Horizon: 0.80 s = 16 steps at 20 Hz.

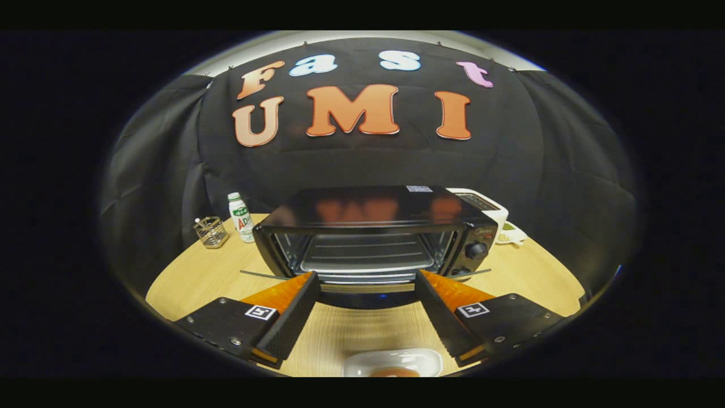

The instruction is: Open the toaster oven, put the food inside, and close the toaster oven door.

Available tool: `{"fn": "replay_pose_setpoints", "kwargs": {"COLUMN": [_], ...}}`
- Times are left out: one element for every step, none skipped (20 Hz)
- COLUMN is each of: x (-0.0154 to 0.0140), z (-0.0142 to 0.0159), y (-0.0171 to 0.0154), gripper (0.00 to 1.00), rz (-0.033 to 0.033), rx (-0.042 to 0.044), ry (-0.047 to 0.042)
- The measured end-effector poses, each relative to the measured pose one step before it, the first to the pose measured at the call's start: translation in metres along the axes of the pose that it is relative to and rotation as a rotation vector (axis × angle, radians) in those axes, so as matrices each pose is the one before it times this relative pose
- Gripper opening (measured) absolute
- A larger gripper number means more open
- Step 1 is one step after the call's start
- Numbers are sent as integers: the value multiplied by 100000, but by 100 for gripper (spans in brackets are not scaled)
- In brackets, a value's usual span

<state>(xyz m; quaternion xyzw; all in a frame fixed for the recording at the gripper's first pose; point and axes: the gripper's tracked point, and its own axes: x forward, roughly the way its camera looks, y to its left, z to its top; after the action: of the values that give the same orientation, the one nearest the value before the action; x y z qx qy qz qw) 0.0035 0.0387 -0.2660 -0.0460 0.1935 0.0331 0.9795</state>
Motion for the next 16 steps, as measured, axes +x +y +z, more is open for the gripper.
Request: {"fn": "replay_pose_setpoints", "kwargs": {"x": [-438, -386, -239, -269, -256, -193, -131, -84, -156, -86, -39, -1, 92, 241, 208, 179], "z": [-745, -670, -708, -738, -772, -593, -686, -601, -678, -634, -735, -601, -787, -733, -718, -836], "y": [-69, -53, 48, -5, -99, 19, -131, -36, -1, -14, -52, 52, -72, -40, 65, -100], "gripper": [100, 100, 100, 100, 100, 100, 100, 100, 99, 99, 99, 99, 99, 99, 99, 99], "rz": [-312, -268, -141, -131, -64, -42, -14, -11, -48, -43, -3, 13, -36, -27, -6, -61], "rx": [36, 39, -50, 184, 46, 87, 158, 9, -42, 29, 5, -310, -244, -115, 286, -106], "ry": [326, 322, 247, 229, 280, 248, 347, 461, 774, 735, 731, 1220, 1332, 1572, 1909, 1698]}}
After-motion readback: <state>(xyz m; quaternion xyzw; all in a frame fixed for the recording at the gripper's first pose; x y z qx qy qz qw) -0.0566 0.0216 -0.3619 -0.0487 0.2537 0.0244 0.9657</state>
